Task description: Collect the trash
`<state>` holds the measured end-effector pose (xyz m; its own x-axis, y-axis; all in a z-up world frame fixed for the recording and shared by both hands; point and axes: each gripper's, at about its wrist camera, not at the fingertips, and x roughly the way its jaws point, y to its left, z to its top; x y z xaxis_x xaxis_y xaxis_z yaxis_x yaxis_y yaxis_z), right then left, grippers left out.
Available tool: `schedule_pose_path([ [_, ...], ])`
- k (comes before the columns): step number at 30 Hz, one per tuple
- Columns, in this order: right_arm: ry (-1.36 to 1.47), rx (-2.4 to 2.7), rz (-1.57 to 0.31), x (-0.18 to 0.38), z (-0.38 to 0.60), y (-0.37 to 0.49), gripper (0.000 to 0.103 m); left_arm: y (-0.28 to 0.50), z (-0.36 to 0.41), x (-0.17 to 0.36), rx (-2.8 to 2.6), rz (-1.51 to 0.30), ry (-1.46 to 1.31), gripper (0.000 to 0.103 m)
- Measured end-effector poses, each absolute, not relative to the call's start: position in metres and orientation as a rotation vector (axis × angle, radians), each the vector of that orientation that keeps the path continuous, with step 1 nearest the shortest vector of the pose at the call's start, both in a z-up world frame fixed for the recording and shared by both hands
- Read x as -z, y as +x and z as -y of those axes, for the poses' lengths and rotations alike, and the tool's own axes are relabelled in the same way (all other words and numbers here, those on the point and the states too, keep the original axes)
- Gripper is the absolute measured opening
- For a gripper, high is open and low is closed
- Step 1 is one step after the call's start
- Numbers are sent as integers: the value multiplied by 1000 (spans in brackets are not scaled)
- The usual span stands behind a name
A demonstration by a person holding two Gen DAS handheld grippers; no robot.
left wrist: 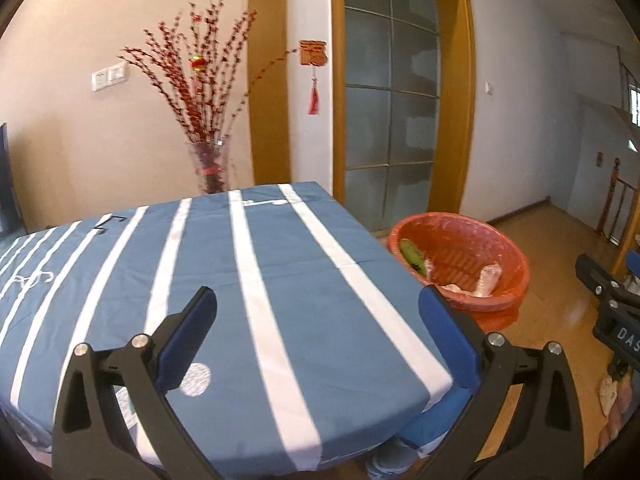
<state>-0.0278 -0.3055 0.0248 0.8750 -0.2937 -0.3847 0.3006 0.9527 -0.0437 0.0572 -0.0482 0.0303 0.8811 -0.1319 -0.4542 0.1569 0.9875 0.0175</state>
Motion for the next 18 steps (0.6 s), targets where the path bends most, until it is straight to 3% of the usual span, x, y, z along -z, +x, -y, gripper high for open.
schedule_pose_path([
  [18,22,263,-435,-10,284,-47,101,26,27,-16,88,-470,10,99],
])
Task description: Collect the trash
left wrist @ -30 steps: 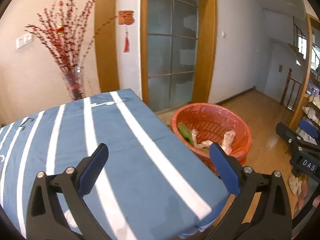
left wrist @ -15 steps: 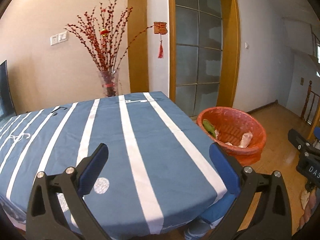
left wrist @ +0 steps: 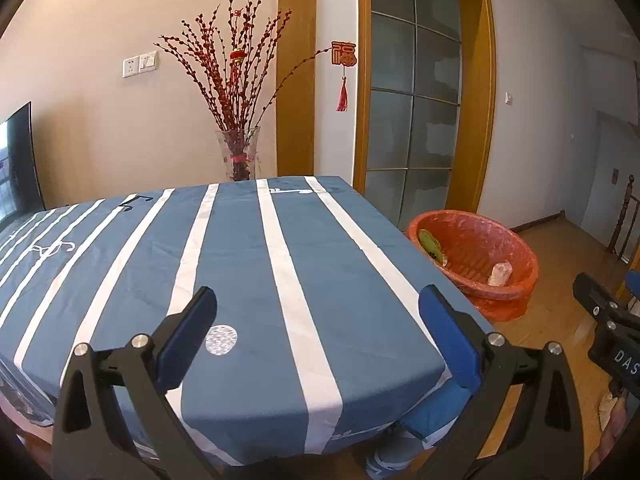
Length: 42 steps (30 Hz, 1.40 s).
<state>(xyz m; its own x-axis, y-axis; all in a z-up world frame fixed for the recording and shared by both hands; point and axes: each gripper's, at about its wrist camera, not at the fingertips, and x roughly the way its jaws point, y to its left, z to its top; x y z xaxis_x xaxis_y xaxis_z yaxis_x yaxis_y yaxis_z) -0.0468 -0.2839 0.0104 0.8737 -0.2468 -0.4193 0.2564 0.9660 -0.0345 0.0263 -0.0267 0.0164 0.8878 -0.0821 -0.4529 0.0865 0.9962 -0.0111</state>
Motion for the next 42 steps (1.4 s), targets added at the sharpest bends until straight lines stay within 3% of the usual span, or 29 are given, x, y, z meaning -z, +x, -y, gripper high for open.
schedule_pose_path([
  [42,34,249,-490,0,284,-46,101,26,29,-8,82,-489,10,99],
])
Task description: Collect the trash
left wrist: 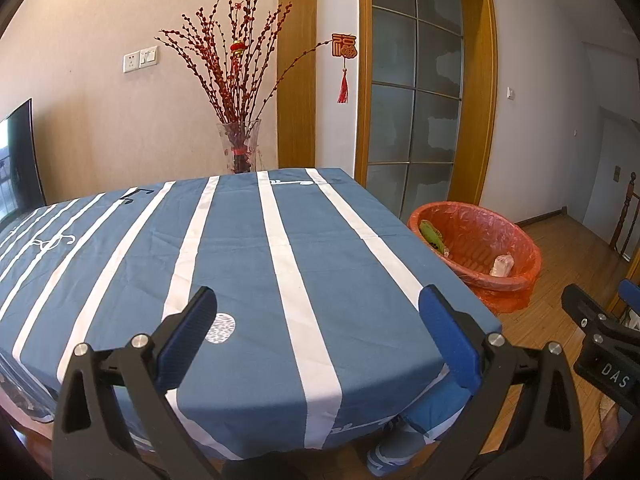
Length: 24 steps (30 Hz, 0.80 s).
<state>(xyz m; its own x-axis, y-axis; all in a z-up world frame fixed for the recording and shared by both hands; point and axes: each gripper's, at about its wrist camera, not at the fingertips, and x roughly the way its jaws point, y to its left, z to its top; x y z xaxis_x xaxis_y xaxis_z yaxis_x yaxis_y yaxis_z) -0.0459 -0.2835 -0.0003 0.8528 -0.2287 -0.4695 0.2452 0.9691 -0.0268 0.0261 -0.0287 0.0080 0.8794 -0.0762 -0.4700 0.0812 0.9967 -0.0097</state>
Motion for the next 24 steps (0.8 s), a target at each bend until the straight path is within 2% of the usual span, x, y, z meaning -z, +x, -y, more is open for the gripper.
schedule_pose_path([
  [24,35,250,-491,0,282,-45,101,23,31,-11,86,-479,7,99],
])
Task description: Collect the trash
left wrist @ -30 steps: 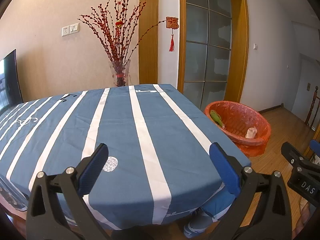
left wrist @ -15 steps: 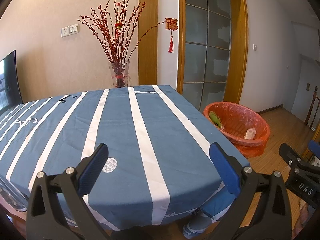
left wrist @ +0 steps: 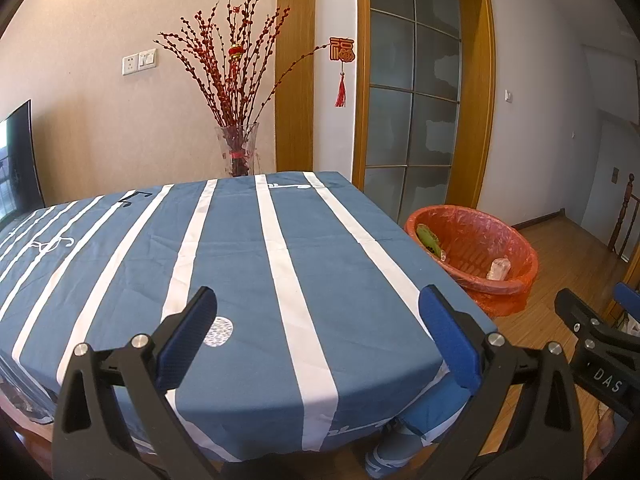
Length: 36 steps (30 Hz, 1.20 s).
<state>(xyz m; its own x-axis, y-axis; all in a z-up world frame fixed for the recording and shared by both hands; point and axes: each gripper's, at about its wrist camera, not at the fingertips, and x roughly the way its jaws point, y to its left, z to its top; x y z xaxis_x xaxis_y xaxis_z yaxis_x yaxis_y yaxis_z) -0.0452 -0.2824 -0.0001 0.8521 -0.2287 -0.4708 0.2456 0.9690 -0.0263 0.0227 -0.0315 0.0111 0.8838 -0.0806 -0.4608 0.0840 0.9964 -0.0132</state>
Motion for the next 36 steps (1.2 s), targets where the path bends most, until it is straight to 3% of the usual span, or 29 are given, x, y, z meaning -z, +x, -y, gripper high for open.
schedule_pose_path([
  [36,38,248,-500,4,278,-52,101,24,32,-5,93,-492,3,99],
])
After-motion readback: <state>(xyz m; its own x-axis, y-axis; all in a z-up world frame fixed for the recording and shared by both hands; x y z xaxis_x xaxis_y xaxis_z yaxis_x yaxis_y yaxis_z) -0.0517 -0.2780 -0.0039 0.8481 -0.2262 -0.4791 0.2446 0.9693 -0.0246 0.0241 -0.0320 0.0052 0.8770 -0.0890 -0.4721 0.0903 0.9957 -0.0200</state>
